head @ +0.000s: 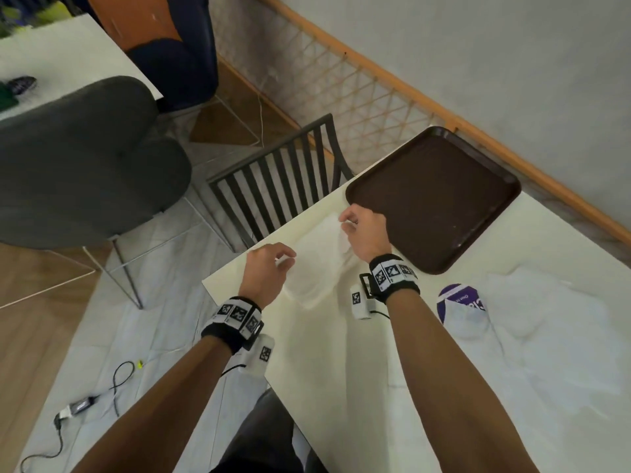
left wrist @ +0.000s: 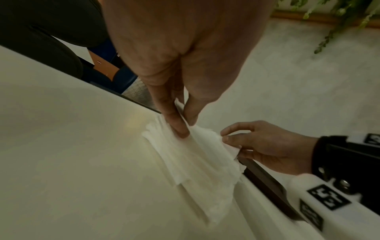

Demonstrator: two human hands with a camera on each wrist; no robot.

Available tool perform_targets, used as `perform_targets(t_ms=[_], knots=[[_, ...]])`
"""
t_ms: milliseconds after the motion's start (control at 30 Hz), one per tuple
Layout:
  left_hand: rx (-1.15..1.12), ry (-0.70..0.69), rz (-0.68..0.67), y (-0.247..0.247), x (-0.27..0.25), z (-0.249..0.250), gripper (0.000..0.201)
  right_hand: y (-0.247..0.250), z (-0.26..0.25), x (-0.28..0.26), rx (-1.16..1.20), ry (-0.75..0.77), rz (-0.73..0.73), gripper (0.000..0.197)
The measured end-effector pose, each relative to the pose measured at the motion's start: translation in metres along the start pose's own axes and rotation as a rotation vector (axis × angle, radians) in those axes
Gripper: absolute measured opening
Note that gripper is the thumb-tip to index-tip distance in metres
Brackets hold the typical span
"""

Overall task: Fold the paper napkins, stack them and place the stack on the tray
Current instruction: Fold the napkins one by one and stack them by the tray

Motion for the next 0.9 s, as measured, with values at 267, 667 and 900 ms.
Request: perform_targets(t_ms=[267,667,900], knots=[[0.2,0.022,-0.04,-0.009,-0.021,0.015,0.018,0.015,-0.012,-0.038,-0.183,0.093,0.054,0.025],[0.154,-0.19,-0.268,-0.132,-0.141,0.094,0.036,0.117,0.123,-0.208,-0.251,-0.02,-0.177,0.027],[0.283,-0.121,-0.402,-0.192,-0.152,0.123,0.05,0.109,0.164,-0.247,-0.391,-0.048,-0.267,0.067]])
Point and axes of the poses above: each hand's wrist, its own x-axis towards the middle knuckle, its own y-axis out of the back of the hand, z = x × y, the point moved 5 cm from there along x, towards the middle knuckle, and after that the axes turned 3 degrees about x, right-handed, at the moved point
